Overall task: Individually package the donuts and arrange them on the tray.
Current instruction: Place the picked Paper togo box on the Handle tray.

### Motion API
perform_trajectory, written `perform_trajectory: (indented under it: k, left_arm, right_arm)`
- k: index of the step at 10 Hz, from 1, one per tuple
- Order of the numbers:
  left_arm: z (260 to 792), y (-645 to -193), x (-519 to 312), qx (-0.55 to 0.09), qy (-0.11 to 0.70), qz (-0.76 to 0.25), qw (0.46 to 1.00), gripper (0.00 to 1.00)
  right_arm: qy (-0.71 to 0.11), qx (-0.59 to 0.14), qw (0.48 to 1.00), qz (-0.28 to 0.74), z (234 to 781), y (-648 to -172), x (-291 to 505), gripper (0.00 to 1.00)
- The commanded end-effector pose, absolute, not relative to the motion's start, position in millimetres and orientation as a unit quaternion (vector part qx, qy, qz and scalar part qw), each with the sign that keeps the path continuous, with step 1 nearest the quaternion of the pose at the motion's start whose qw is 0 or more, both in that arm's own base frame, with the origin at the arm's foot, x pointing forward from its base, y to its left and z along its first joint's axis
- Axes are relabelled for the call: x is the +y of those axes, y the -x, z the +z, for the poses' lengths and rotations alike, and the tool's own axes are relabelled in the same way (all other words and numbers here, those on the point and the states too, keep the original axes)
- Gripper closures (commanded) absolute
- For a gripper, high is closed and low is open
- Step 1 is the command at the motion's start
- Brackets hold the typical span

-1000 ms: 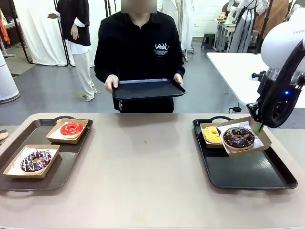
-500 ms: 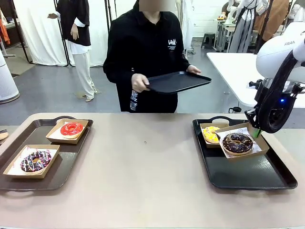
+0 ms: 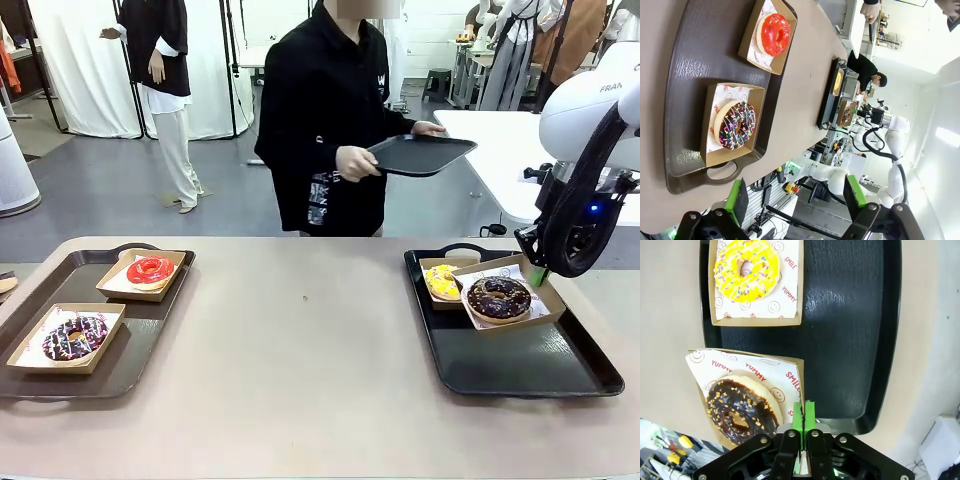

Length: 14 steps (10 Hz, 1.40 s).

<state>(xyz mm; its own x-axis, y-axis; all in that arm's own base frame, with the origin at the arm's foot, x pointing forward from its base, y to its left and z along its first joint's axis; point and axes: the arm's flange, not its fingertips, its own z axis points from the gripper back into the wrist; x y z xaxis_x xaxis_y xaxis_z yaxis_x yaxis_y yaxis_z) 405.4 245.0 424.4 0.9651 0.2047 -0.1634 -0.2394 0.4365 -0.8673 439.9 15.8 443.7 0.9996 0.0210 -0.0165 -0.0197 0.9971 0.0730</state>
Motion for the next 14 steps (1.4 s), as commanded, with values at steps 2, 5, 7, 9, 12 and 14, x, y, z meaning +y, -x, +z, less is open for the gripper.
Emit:
perform_trajectory:
  k: [2, 5, 7, 9, 12, 14]
  left_arm:
    - [425.6, -404.6, 246.2, 0.014, 0.515, 0.13, 0.847, 0.0]
    - [425.6, -404.6, 246.2, 0.014, 0.515, 0.13, 0.847, 0.0]
    - [425.6, -404.6, 246.2, 0.014, 0.515, 0.13, 0.847, 0.0]
    - [425.6, -404.6, 246.2, 0.014, 0.515, 0.13, 0.847, 0.0]
    - [425.6, -404.6, 246.2, 0.014, 0.515, 0.13, 0.847, 0.0]
    - [425.6, -404.6, 246.2, 0.014, 0.515, 0.13, 0.847, 0.0]
  right_arm:
    - [-0.036, 0.009, 0.999, 0.01, 443.7, -439.9, 15.8, 0.99]
    - [-0.053, 0.021, 0.998, -0.04, 422.8, -436.7, -14.3, 0.99]
    - [-0.051, 0.02, 0.998, -0.033, 413.1, -432.2, -16.1, 0.99]
    - [-0.056, 0.024, 0.998, -0.023, 398.2, -430.4, -20.8, 0.99]
    - [-0.054, 0.012, 0.998, -0.02, 379.9, -430.1, -19.5, 0.99]
    - [-0.054, 0.003, 0.998, -0.023, 368.6, -433.3, -18.1, 0.99]
